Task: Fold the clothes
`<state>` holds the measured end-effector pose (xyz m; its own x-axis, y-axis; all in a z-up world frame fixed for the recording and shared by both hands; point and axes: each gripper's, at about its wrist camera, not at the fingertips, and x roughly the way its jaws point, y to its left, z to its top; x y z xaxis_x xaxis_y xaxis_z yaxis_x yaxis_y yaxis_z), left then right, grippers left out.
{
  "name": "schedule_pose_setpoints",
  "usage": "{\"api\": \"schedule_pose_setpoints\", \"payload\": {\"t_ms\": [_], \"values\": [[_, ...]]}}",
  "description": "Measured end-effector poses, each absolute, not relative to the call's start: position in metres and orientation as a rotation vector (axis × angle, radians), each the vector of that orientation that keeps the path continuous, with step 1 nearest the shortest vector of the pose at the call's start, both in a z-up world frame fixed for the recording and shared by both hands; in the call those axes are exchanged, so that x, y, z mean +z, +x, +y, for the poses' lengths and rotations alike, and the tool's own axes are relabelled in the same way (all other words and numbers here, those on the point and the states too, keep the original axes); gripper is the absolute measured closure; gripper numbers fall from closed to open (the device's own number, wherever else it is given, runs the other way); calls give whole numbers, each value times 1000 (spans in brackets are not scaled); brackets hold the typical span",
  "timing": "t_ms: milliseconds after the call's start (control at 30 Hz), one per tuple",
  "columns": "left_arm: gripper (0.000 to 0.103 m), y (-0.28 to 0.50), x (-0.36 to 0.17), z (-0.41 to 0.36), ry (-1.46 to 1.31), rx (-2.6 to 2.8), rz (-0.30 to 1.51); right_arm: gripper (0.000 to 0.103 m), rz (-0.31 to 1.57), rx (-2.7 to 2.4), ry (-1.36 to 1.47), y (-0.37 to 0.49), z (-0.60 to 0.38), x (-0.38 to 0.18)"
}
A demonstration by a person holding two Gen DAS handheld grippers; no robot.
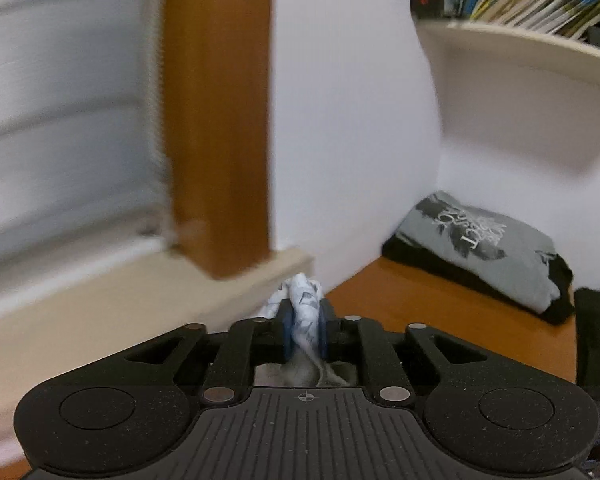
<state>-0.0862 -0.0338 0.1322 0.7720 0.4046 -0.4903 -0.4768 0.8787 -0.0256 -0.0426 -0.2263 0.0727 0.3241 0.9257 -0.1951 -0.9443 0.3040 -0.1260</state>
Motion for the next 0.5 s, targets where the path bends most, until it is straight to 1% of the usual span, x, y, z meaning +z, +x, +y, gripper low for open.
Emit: {"api": "schedule_pose_setpoints", "payload": {"t_ms": [33,67,100,133,167,233,300,367,500], "values": [[60,-78,123,-34,-180,488,491,70,130,1208,-228,-29,-229,64],[56,-77,114,-33,-205,486,480,70,169,1176,-223,-16,-232,56],[56,-77,106,-32,-227,477,470,69,215,1161,-199,-4,-236,50],[56,-78,99,-31,-239,471,478,64,270,1160,-162,6,-240,45],[56,-81,94,-28,-242,471,487,58,305,1161,-133,11,-242,42],[56,-90,87,-24,-246,478,499,55,346,1157,-98,15,-245,39],[50,-100,81,-19,-247,489,508,52,358,1143,-93,15,-243,38],[48,-113,77,-15,-239,507,511,46,385,1127,-83,14,-242,36],[48,-141,69,-5,-256,528,519,45,430,1098,-67,24,-230,36]]}}
